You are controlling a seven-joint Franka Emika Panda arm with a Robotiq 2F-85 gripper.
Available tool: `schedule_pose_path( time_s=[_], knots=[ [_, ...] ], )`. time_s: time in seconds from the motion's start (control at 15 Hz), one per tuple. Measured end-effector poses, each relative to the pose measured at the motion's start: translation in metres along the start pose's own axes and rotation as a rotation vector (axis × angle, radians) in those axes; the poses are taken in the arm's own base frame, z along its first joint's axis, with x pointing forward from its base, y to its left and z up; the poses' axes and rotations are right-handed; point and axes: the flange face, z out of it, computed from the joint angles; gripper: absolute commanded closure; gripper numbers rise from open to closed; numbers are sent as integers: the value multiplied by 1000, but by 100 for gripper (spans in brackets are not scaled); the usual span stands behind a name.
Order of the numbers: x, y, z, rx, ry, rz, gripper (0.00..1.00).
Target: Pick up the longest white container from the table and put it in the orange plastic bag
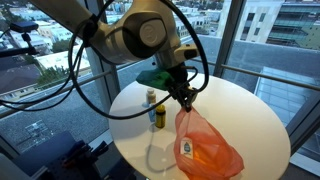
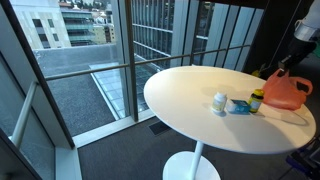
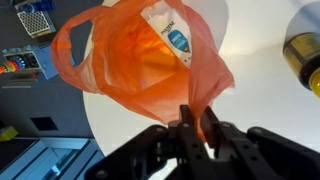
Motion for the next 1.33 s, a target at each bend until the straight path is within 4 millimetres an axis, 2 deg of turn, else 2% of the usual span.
schedule_pose_path(
  time_s=[0.4, 0.6, 1.07, 1.33],
  knots=[
    [-5, -9, 0, 18, -70, -56, 2],
    [-9, -17, -12, 29, -115, -89, 0],
    [-18, -36, -58, 116, -173, -172, 0],
    [-19, -47, -70, 167, -200, -208, 0]
  ],
)
